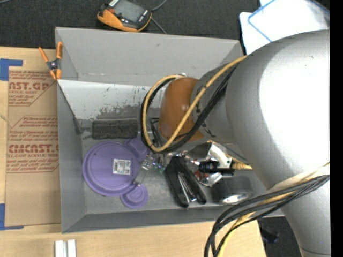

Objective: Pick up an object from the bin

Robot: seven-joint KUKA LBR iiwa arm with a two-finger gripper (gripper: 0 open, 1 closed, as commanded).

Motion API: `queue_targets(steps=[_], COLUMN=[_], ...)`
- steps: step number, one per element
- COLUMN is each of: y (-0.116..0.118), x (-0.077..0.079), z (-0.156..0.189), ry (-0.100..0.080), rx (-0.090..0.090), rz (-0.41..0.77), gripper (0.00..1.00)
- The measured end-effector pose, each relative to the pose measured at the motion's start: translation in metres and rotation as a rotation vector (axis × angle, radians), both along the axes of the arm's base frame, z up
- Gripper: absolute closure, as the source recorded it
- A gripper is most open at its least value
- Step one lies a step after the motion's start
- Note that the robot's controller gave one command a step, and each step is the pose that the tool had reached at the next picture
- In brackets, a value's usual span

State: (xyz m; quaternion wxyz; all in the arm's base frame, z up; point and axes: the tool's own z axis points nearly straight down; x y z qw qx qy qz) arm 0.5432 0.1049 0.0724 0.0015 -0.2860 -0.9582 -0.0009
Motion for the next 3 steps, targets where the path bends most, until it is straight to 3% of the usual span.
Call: queue_targets(steps=[1,2,3], y=[-0.004,-0.012,-0.032], x=[0.007,-0.012,-0.017], z=[0.001,0.0,-0.001], ry=[0.0,-0.013,-0.006], rx=[0.0,0.0,-0.001], rz=[0.04,0.185,0.102], gripper=[0.0,0.0,1.0])
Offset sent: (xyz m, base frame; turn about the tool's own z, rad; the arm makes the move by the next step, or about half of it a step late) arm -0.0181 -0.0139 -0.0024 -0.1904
